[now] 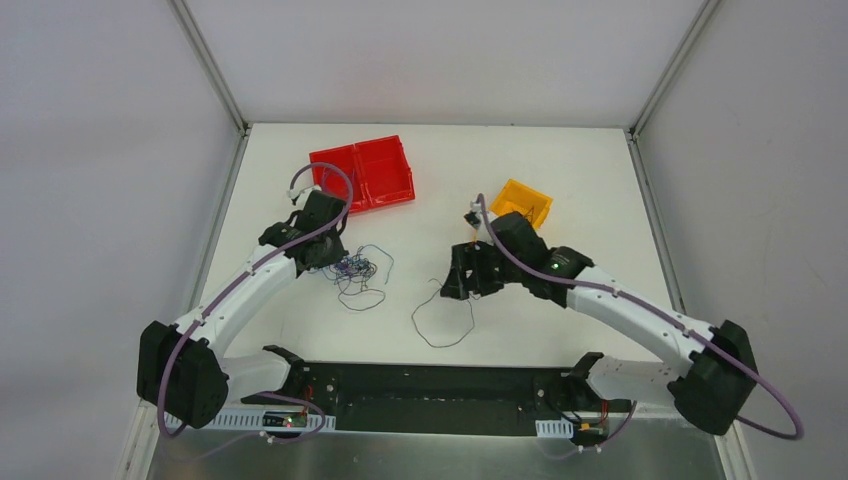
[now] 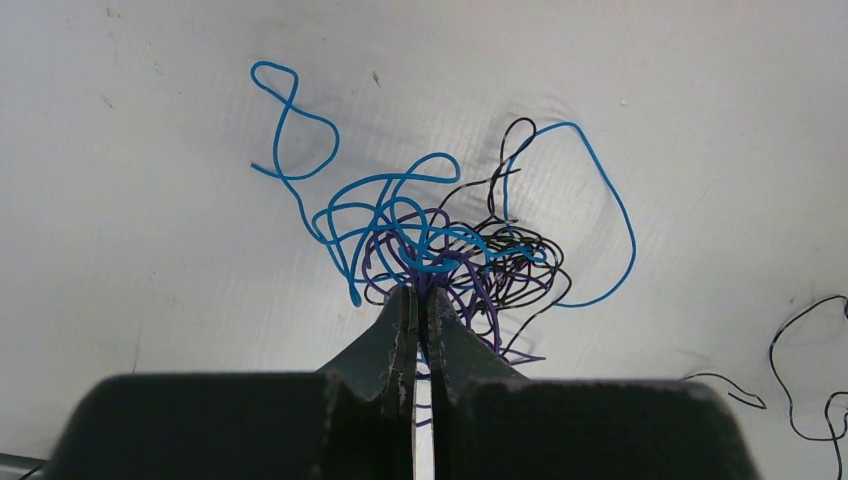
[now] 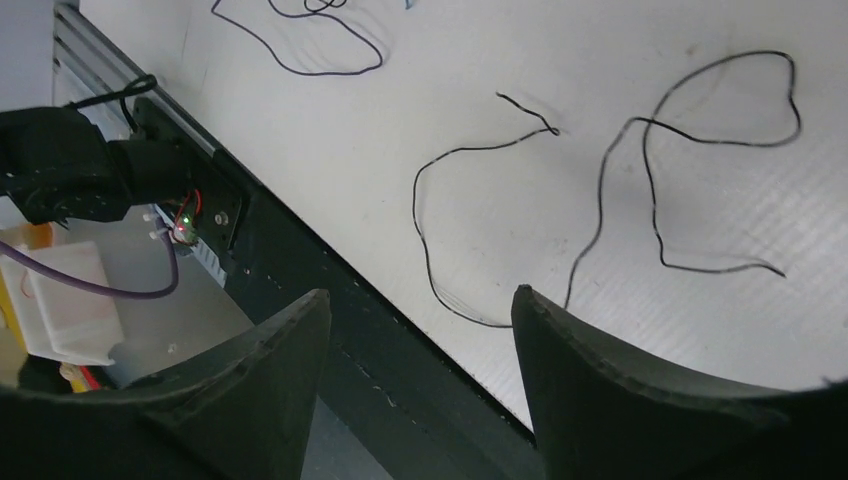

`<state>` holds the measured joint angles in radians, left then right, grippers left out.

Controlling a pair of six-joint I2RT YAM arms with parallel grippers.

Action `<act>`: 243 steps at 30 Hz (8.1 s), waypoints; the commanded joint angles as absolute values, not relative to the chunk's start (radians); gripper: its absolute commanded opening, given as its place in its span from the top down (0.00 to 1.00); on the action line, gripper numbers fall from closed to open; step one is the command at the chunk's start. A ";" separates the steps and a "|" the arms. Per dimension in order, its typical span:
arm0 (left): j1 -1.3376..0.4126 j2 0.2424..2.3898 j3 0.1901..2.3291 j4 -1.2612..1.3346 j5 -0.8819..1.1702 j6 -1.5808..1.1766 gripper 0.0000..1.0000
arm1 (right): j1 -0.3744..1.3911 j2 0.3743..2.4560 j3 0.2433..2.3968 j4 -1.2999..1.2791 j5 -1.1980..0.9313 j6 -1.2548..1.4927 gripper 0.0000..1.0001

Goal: Untangle the cables

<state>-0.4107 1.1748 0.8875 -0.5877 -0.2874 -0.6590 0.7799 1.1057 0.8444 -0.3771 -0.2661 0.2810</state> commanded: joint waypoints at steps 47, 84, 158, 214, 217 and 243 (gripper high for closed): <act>-0.402 1.088 0.828 -0.529 -0.220 -0.657 1.00 | 0.907 1.797 1.101 -0.382 0.287 0.412 0.75; -0.402 1.059 0.804 -0.732 -0.378 -0.865 1.00 | 0.797 2.527 2.428 0.022 0.574 -0.172 1.00; -0.402 1.068 0.794 -0.588 -0.173 -0.674 1.00 | 0.597 1.859 1.878 -0.430 0.367 -0.017 1.00; -0.402 0.996 0.747 -0.579 -0.158 -0.662 1.00 | 0.701 2.406 2.117 -0.707 0.310 0.016 1.00; -0.402 0.994 0.741 -0.578 -0.160 -0.664 1.00 | 0.696 2.378 2.101 -0.719 0.251 0.025 0.87; -0.402 1.022 0.762 -0.578 -0.167 -0.652 1.00 | 0.660 2.084 2.141 -0.823 0.152 0.093 0.22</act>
<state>-0.4107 1.0210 0.7536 -0.5808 -0.1642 -0.6670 0.6861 2.1693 2.1319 -0.8024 0.2070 0.0475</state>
